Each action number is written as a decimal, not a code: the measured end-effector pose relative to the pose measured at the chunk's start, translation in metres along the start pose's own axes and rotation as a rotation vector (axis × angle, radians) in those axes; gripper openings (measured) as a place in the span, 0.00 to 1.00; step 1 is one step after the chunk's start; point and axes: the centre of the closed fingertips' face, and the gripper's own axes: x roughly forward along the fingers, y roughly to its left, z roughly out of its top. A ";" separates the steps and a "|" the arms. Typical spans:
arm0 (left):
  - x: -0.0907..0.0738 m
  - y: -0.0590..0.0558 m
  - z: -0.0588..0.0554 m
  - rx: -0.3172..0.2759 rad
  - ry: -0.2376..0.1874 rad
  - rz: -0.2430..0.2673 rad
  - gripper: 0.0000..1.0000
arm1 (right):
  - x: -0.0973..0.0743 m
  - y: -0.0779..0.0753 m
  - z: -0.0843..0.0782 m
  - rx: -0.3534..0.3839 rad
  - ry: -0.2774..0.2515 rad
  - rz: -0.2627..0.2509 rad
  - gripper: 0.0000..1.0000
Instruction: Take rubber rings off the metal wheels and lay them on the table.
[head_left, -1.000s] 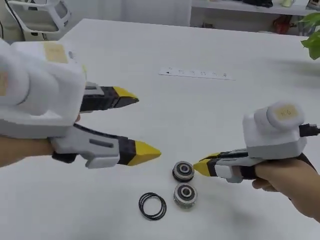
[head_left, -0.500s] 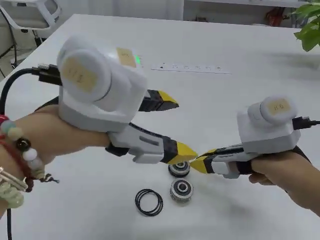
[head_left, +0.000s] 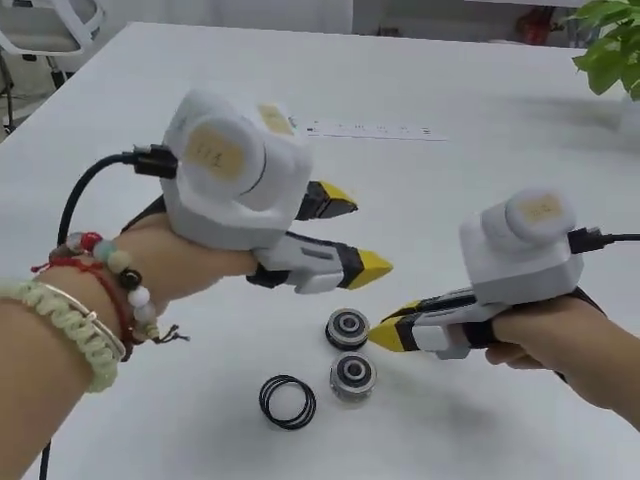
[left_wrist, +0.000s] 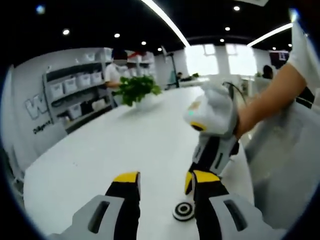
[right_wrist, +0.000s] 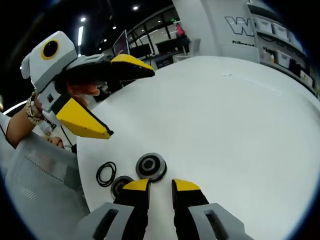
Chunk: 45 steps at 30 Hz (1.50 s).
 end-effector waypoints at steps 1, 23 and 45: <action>0.000 0.000 -0.006 -0.001 0.007 0.000 0.41 | 0.001 0.000 -0.002 -0.017 0.007 0.000 0.17; 0.019 -0.023 -0.080 -0.046 0.179 -0.064 0.17 | 0.013 0.007 -0.005 -0.228 0.003 0.011 0.16; 0.019 -0.022 -0.081 -0.053 0.174 -0.047 0.14 | 0.015 0.003 0.003 -0.219 -0.058 -0.001 0.25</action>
